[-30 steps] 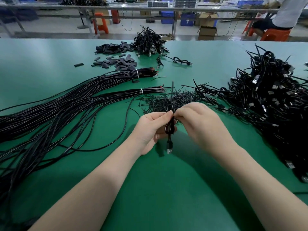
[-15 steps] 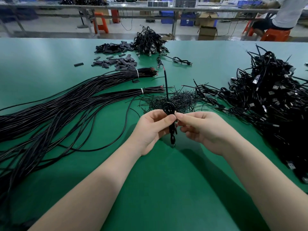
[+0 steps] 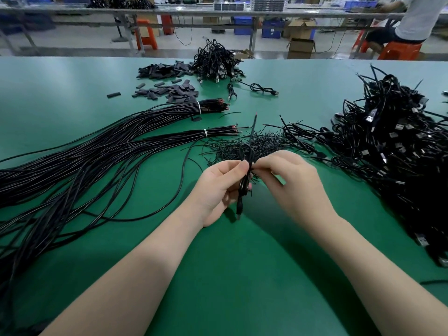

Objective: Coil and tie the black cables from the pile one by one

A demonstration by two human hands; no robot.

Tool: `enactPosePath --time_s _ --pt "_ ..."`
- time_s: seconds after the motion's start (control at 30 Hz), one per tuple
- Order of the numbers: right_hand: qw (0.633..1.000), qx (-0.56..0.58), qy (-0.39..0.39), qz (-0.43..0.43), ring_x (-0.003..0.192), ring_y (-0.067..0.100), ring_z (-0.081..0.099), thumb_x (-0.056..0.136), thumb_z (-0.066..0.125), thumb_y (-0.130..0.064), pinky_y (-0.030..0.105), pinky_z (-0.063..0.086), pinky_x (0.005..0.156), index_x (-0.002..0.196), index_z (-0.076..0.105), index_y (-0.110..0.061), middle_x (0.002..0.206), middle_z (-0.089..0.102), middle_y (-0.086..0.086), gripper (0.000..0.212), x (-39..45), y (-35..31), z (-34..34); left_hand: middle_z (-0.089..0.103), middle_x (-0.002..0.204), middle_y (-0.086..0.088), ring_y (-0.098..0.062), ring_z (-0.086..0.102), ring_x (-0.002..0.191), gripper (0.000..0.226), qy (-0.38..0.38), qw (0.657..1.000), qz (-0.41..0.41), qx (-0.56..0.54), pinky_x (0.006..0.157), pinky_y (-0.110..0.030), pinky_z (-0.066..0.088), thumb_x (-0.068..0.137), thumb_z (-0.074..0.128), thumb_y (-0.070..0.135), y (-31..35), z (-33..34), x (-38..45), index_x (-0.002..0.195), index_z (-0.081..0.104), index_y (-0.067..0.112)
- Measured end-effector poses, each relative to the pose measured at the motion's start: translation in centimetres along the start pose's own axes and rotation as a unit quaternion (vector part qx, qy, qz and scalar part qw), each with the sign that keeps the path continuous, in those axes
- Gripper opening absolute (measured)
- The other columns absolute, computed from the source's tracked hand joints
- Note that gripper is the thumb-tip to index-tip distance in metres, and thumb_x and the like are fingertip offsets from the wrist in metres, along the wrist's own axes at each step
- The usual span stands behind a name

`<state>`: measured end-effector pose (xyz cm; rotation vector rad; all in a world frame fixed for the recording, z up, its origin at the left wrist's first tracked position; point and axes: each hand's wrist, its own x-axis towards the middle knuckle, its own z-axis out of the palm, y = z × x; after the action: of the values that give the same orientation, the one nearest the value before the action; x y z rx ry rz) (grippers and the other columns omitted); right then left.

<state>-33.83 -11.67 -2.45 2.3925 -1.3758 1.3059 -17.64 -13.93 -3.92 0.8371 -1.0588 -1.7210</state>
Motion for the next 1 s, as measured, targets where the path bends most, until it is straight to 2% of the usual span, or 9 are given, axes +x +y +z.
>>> enactPosePath --time_s 0.07,0.17,0.3,0.47,0.6,0.77,0.87,0.93,1.0 --pt "0.965 0.142 -0.006 0.221 0.068 0.006 0.060 0.086 0.069 -0.034 0.022 0.050 0.068 0.079 0.071 -0.020 0.072 0.068 -0.010 0.016 0.3 -0.8 -0.1 0.068 0.069 0.004 -0.009 0.064 0.060 0.015 0.018 0.999 0.007 -0.029 0.061 -0.022 0.050 0.069 0.070 0.025 -0.2 -0.1 0.1 0.081 0.065 0.018" --pt "0.812 0.343 -0.084 0.464 0.055 0.008 0.058 0.074 0.071 -0.056 0.022 0.050 0.055 0.068 0.072 -0.016 0.062 0.067 -0.004 0.041 0.9 -1.3 -0.4 0.069 0.074 0.003 -0.012 0.065 0.069 0.002 -0.002 0.999 0.029 -0.044 0.073 -0.026 0.052 0.068 0.071 0.020 -0.4 -0.2 0.3 0.069 0.072 0.021" --pt "0.712 0.473 -0.107 0.507 0.054 0.009 0.058 0.068 0.076 -0.038 0.018 0.050 0.052 0.074 0.071 -0.012 0.064 0.067 0.000 0.027 1.1 -1.7 -1.0 0.073 0.084 0.001 -0.015 0.067 0.082 0.011 -0.030 0.998 0.049 -0.020 0.085 -0.031 0.051 0.066 0.074 0.022 -0.5 -0.1 0.2 0.076 0.077 0.021" --pt "0.680 0.500 -0.095 0.527 0.055 0.009 0.060 0.081 0.073 -0.022 0.019 0.052 0.056 0.084 0.070 -0.008 0.068 0.068 0.000 0.015 1.5 -2.2 -1.4 0.074 0.091 -0.004 -0.022 0.068 0.092 0.019 -0.025 0.997 0.060 -0.032 0.093 -0.040 0.050 0.066 0.078 0.019 -0.7 -0.3 0.3 0.085 0.077 0.017" --pt "0.719 0.467 -0.101 0.505 0.060 0.009 0.061 0.083 0.073 -0.018 0.020 0.054 0.061 0.081 0.073 -0.011 0.072 0.070 0.000 0.007 1.6 -2.5 -1.7 0.074 0.088 -0.003 -0.018 0.068 0.087 0.017 -0.014 0.998 0.058 -0.032 0.096 -0.044 0.047 0.063 0.078 0.019 -0.7 -0.2 0.3 0.080 0.077 0.019" --pt "0.848 0.344 -0.053 0.399 0.060 0.008 0.059 0.083 0.073 -0.011 0.027 0.052 0.067 0.073 0.073 -0.015 0.060 0.066 -0.006 0.011 1.4 -2.7 -1.2 0.071 0.082 -0.003 -0.017 0.067 0.077 0.016 0.000 0.998 0.046 -0.035 0.085 -0.040 0.054 0.064 0.077 0.021 -0.6 0.0 0.2 0.079 0.073 0.017" --pt "0.985 0.057 0.019 0.164 0.067 0.012 0.065 0.083 0.071 -0.007 0.028 0.053 0.067 0.078 0.073 -0.013 0.072 0.071 -0.004 0.008 0.6 -2.3 -0.4 0.068 0.071 0.002 -0.010 0.062 0.060 0.018 0.022 0.999 0.029 -0.014 0.058 -0.023 0.051 0.070 0.072 0.031 -0.3 0.3 0.1 0.083 0.068 0.018" --pt "0.995 -0.089 0.042 -0.005 0.073 0.028 0.067 0.079 0.070 0.004 0.033 0.054 0.066 0.083 0.072 -0.003 0.080 0.071 0.007 0.008 -0.1 -2.0 0.1 0.070 0.071 0.001 -0.010 0.063 0.056 0.014 0.017 1.000 0.025 0.007 0.053 -0.020 0.050 0.073 0.068 0.032 -0.2 0.4 0.0 0.080 0.074 0.021" --pt "0.990 -0.119 0.046 -0.059 0.075 0.032 0.066 0.076 0.070 0.008 0.035 0.055 0.067 0.087 0.072 0.001 0.085 0.070 0.012 0.014 -0.7 -1.4 0.6 0.073 0.076 -0.001 -0.011 0.067 0.060 0.016 0.008 0.999 0.034 0.031 0.057 -0.022 0.053 0.076 0.065 0.033 -0.4 0.4 0.0 0.079 0.078 0.025"
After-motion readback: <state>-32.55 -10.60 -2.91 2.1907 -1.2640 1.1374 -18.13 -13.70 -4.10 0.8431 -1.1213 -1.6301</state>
